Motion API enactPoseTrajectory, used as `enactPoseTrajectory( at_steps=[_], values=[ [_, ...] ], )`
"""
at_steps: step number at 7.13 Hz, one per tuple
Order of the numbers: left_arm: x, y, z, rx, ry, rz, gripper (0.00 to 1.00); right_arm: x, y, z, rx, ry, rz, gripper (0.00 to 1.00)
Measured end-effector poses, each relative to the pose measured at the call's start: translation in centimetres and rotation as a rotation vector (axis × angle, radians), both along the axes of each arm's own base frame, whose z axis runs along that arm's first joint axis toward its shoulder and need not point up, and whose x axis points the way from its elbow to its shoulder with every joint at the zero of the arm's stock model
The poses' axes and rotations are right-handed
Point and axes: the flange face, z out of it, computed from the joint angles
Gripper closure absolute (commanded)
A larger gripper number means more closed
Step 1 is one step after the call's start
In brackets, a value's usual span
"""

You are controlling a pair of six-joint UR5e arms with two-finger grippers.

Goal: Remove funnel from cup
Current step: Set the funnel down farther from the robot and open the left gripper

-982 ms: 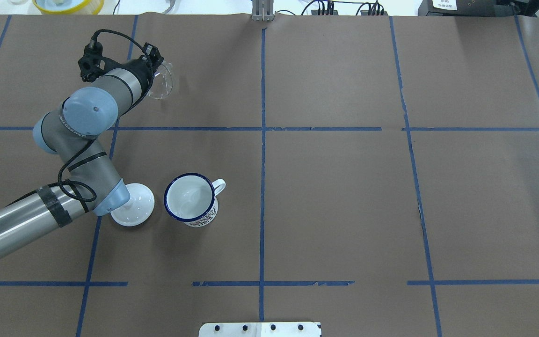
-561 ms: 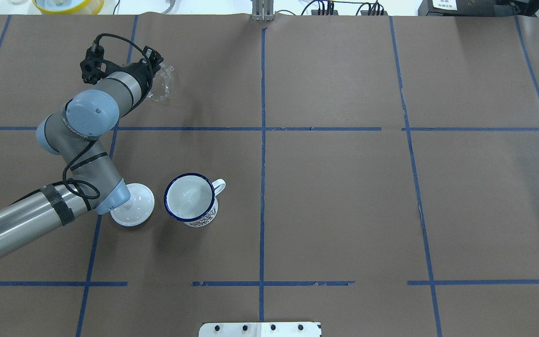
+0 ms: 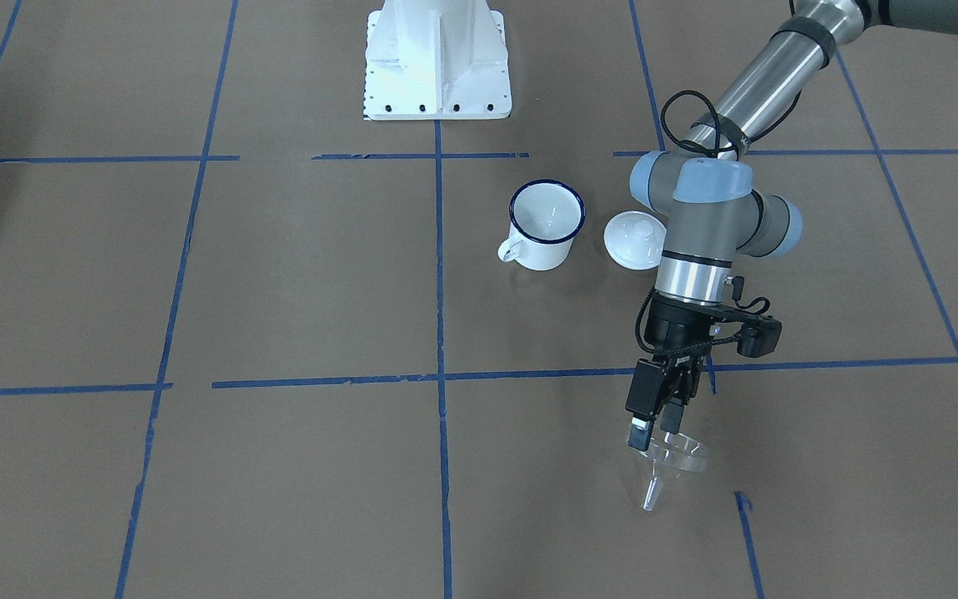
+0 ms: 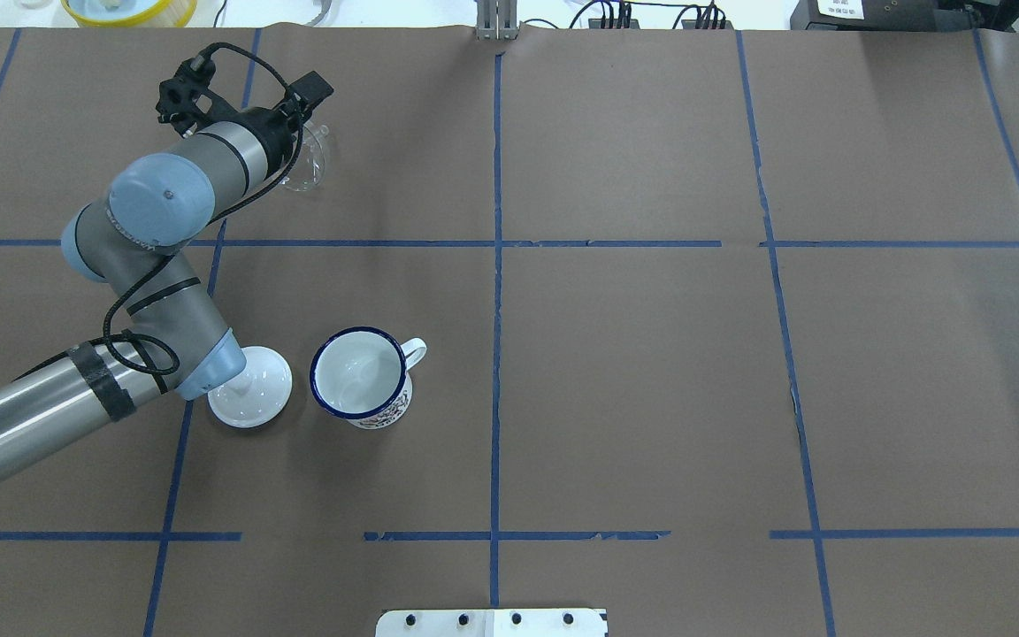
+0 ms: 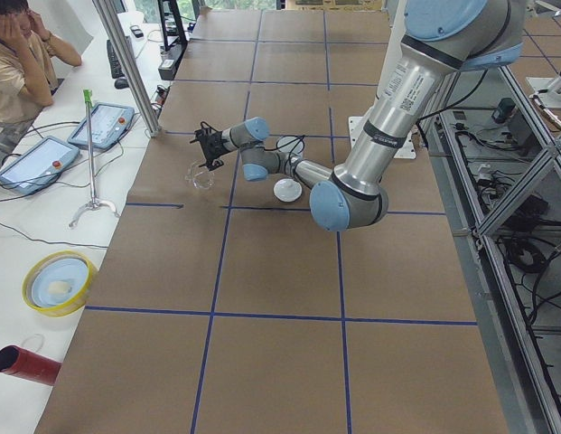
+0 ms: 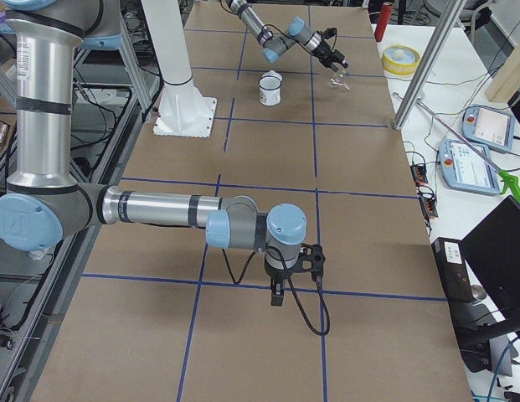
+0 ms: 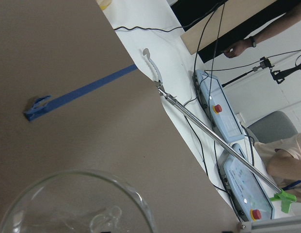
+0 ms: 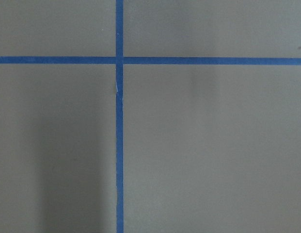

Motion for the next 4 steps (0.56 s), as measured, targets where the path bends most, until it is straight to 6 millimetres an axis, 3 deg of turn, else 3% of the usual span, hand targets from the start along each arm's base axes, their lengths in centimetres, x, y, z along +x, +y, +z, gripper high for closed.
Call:
enactPoseTrajectory(
  at_steps=[2, 4],
  values=[
    [-2.4, 2.3, -4.1, 0.096, -0.17, 0.244, 0.0, 0.0, 0.0, 0.0, 0.0, 0.0, 0.0, 0.0],
    [-7.3, 6.8, -8.0, 0.168, -0.307, 0.456, 0.0, 0.0, 0.0, 0.0, 0.0, 0.0, 0.0, 0.0]
  ],
)
